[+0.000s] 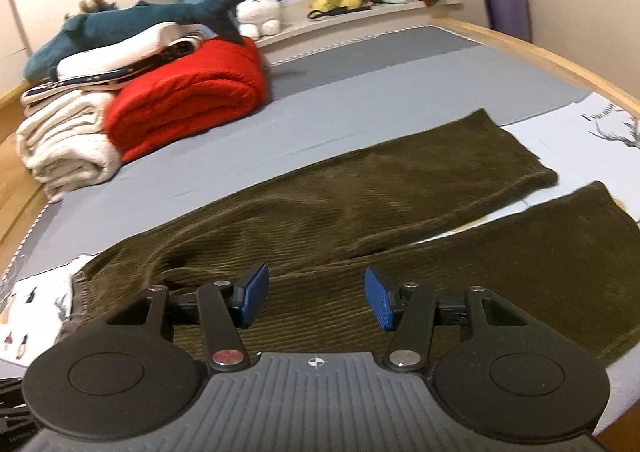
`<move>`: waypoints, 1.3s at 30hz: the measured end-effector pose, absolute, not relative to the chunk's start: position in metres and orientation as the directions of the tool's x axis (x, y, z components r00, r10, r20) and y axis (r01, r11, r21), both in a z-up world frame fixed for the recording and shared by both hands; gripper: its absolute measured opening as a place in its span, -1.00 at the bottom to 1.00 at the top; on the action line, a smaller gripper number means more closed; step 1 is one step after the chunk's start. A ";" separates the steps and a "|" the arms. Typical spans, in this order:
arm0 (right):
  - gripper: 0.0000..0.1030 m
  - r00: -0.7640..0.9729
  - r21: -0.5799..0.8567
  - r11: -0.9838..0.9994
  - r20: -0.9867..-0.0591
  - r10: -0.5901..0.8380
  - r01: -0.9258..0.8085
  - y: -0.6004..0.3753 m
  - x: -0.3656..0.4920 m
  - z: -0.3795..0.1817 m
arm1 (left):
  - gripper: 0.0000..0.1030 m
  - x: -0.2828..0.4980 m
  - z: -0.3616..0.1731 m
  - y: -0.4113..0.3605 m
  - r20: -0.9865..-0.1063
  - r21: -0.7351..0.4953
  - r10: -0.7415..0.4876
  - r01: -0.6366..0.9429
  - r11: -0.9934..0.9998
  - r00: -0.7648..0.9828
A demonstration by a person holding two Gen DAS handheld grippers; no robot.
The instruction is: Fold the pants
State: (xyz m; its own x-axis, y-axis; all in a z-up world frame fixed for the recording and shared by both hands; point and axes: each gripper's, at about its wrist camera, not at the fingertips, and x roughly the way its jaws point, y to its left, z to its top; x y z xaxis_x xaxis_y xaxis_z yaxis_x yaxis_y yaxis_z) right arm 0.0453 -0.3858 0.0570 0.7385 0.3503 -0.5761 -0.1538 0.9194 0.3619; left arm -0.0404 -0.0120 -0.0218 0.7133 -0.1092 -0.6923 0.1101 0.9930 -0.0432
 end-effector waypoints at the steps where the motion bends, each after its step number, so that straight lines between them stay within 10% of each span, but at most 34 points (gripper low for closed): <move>1: 0.08 0.738 0.359 0.919 -0.573 0.357 -0.166 -0.383 0.044 0.059 | -0.53 -0.043 -0.019 -0.016 -0.687 -0.040 -0.105 0.107 0.993 0.719; 7: 0.08 0.740 0.313 0.921 -0.558 0.377 -0.233 -0.369 0.037 0.067 | -0.36 -0.055 -0.031 -0.025 -0.705 -0.041 -0.094 0.092 0.995 0.703; 25: 0.08 0.746 0.117 0.941 -0.582 0.324 -0.318 -0.349 0.037 0.058 | -0.73 -0.003 -0.046 0.042 -0.661 -0.162 -0.153 0.060 0.985 0.735; 39: 0.08 0.742 0.045 0.958 -0.623 0.248 -0.284 -0.380 0.055 0.045 | -0.75 0.191 -0.028 0.186 -0.676 -0.055 0.107 -0.195 0.979 0.729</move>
